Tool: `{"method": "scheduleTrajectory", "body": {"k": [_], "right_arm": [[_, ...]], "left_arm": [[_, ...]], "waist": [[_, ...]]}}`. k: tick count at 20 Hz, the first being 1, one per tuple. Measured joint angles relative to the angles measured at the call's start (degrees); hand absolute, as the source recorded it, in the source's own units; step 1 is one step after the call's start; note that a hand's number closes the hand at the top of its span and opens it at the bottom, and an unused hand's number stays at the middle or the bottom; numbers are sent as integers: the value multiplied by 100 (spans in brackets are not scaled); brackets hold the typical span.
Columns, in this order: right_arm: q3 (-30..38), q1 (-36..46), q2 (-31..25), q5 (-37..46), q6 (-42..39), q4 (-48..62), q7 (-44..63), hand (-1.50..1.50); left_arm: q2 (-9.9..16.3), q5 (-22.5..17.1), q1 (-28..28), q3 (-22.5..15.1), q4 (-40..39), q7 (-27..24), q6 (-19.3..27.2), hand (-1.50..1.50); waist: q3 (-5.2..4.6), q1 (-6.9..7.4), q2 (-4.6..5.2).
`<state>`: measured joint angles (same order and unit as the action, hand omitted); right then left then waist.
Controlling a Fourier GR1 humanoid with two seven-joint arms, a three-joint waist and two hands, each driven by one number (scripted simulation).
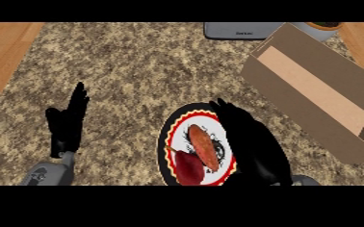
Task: Pick the sweet potato from the plate and place it in the cardboard box
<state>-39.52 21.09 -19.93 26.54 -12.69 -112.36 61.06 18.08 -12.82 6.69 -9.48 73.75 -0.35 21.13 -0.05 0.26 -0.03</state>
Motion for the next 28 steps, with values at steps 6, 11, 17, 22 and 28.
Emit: {"method": "scheduleTrajectory", "body": {"k": [6,11,17,22,28], "right_arm": [[-163,-11,555,287,-89,339,99,-150],[-139,100,883,494,-186,702,174,-150],[-197,62,1305,853,-247,1116,197,-150],[-62,50,1602,1073,-288,1494,119,-150],[-13,-68,1790,1379,-349,1715,102,-150]], "left_arm": [[-40,75,-80,76,117,40,-72,0],[-53,101,-179,132,150,22,-166,0],[-119,165,-143,228,52,-28,-212,0],[-175,226,-122,271,40,-31,-274,0],[-294,362,-42,293,-15,26,-215,0]], "waist": [[2,-4,-4],[2,-2,-4],[2,-13,-3],[3,-14,-1],[3,-22,-3]]}}
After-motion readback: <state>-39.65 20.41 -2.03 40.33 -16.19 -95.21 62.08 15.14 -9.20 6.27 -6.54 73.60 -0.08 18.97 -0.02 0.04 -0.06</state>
